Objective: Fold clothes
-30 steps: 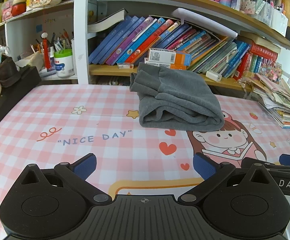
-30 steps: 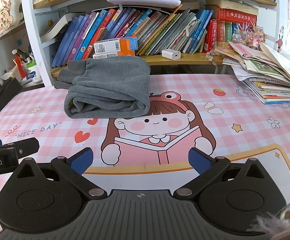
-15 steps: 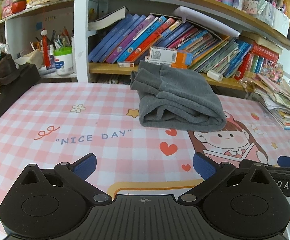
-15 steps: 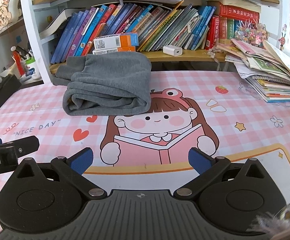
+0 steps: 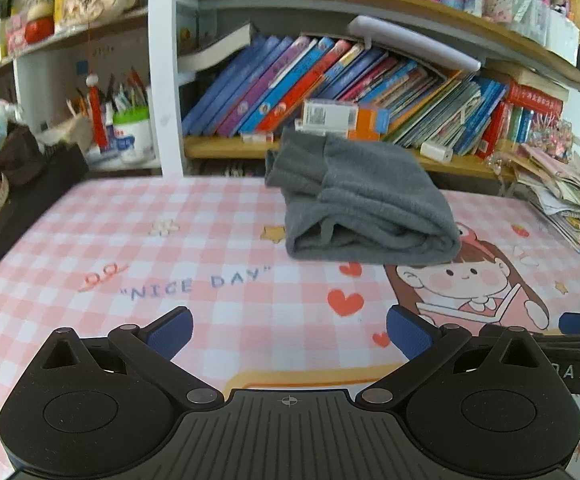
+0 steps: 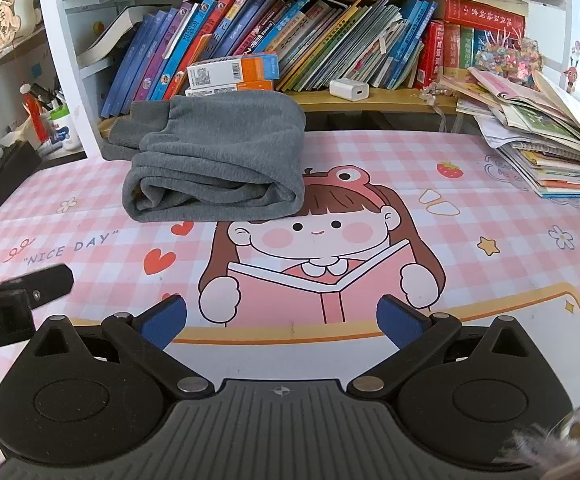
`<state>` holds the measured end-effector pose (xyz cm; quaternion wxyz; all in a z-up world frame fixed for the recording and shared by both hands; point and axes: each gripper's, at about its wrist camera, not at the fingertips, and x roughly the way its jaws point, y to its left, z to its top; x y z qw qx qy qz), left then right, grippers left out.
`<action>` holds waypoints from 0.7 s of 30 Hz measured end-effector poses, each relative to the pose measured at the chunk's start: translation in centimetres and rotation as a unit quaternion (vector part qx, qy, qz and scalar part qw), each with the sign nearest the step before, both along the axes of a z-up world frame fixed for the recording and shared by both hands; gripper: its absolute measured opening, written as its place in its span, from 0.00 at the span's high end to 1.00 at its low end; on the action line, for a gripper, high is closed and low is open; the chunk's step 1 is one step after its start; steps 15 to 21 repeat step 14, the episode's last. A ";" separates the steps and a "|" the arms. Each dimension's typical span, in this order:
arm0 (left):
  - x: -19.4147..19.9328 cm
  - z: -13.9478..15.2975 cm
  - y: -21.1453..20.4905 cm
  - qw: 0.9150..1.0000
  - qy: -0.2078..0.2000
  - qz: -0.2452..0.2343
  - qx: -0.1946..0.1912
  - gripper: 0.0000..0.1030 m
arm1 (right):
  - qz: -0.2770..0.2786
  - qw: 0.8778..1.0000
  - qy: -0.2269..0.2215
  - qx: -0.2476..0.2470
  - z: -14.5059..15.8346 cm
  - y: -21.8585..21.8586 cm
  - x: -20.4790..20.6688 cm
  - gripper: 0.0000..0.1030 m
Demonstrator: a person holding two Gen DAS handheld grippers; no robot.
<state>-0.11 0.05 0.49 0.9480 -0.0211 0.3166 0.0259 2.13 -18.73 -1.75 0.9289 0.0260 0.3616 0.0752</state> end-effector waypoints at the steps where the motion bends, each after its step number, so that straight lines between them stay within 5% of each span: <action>1: 0.0 -0.1 0.0 1.000 0.003 -0.001 -0.002 0.00 | 0.000 1.000 0.000 0.000 0.0 0.0 0.0 0.01; 8: 0.1 -0.3 1.0 0.999 0.017 0.017 -0.037 0.00 | 0.000 1.000 0.001 0.001 -0.1 -0.1 0.1 0.01; 21: 0.0 -0.4 0.8 0.999 0.018 0.000 -0.042 0.00 | 0.002 1.000 0.000 0.000 0.0 -0.1 0.1 0.01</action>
